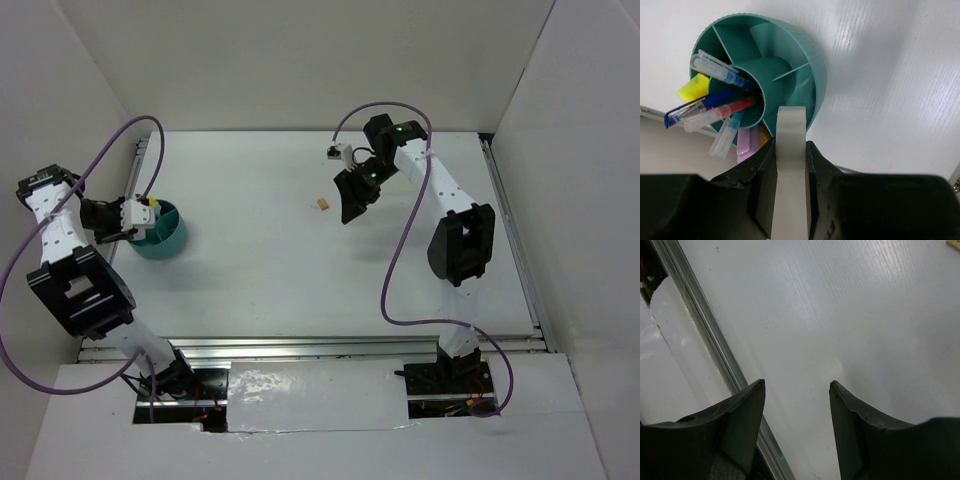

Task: Sort the stationery into containers
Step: Place the stationery in the storage box.

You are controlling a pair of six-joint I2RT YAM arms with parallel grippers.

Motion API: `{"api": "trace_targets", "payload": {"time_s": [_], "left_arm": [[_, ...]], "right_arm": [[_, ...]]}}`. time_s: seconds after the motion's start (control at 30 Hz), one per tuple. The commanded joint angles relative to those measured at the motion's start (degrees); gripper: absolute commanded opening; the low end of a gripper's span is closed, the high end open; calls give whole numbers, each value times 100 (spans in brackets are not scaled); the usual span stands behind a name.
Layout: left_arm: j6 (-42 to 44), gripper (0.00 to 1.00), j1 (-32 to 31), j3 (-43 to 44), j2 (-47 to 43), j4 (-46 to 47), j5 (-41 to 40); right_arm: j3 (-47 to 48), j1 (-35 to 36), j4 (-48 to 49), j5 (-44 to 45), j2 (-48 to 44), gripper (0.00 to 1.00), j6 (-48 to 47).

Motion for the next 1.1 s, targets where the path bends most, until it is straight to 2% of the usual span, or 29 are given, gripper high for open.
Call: {"api": "trace_targets", "payload": {"time_s": [0.0, 0.63, 1.07], "left_arm": [[990, 20, -123, 211, 105, -39, 43], [911, 29, -308, 273, 421, 146, -159], [805, 48, -387, 159, 395, 295, -106]], "right_arm": [[-31, 44, -81, 18, -377, 61, 32], [-241, -26, -55, 176, -518, 61, 41], [-285, -26, -55, 202, -527, 61, 76]]}}
